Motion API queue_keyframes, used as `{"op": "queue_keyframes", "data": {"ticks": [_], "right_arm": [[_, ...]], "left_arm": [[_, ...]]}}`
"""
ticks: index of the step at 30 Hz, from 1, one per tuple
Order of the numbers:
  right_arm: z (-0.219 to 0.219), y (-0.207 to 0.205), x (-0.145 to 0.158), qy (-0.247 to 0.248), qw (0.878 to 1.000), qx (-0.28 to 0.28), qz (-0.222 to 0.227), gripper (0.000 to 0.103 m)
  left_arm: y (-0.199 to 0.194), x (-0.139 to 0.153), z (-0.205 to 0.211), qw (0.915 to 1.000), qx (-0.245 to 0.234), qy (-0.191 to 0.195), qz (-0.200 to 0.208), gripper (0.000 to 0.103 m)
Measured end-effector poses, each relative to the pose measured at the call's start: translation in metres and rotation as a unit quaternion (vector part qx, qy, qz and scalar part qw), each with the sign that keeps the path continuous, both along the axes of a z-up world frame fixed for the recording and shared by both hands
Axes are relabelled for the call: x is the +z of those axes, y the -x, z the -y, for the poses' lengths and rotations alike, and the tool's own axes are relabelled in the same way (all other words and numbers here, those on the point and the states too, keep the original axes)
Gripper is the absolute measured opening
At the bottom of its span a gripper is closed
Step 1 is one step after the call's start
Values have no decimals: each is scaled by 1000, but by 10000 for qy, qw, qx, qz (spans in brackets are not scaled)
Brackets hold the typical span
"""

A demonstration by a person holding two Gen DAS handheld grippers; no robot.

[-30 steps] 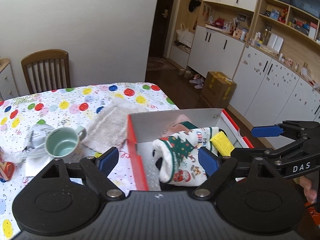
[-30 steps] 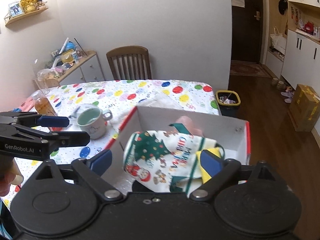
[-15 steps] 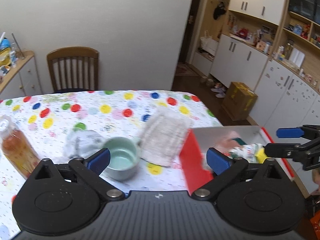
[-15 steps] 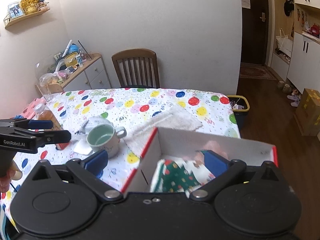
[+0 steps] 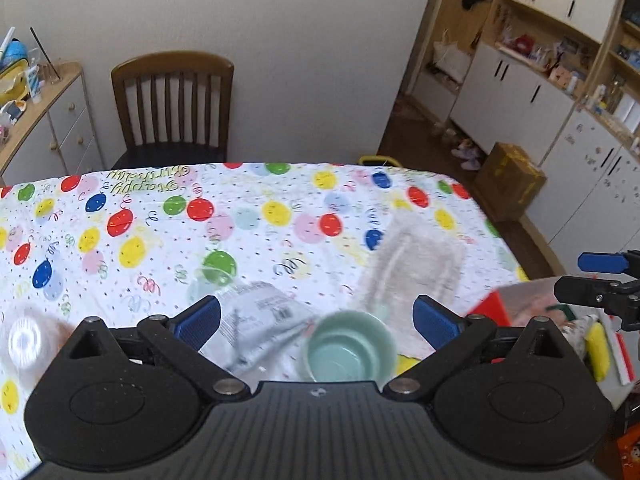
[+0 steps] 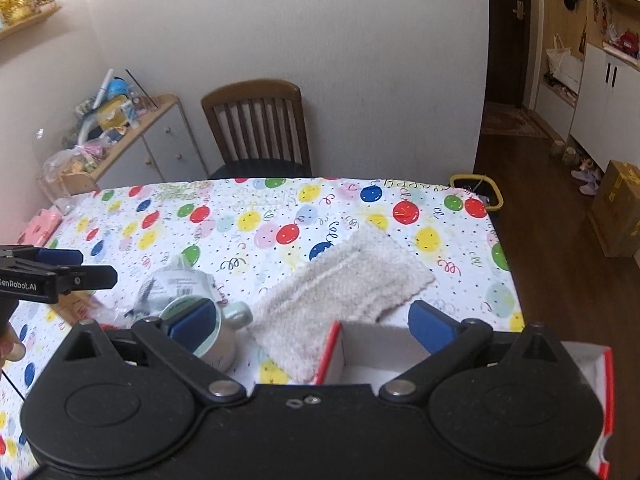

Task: Organize soft objects
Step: 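Grasp the white fluffy towel with the right tool while the left tool grasps the plastic bag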

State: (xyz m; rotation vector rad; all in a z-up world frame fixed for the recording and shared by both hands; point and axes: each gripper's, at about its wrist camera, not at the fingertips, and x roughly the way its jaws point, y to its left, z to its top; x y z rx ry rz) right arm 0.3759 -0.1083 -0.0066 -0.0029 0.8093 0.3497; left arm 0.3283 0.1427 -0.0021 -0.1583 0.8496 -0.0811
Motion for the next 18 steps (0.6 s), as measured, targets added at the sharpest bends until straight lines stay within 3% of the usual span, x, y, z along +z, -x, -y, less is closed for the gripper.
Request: {"op": "queue_keyframes", "data": {"ticks": [10, 14, 18], "right_arm": [[-29, -60, -25, 119, 9981, -287, -525, 102], [-38, -77, -36, 282, 9969, -240, -695, 102], [-44, -94, -45, 324, 9951, -283, -895, 102]], "left_arm": [[-64, -29, -17, 9967, 191, -364, -700, 103], [-81, -39, -16, 9929, -308, -497, -1038, 103], [-99, -48, -10, 9804, -885, -1035, -1425, 102]]}}
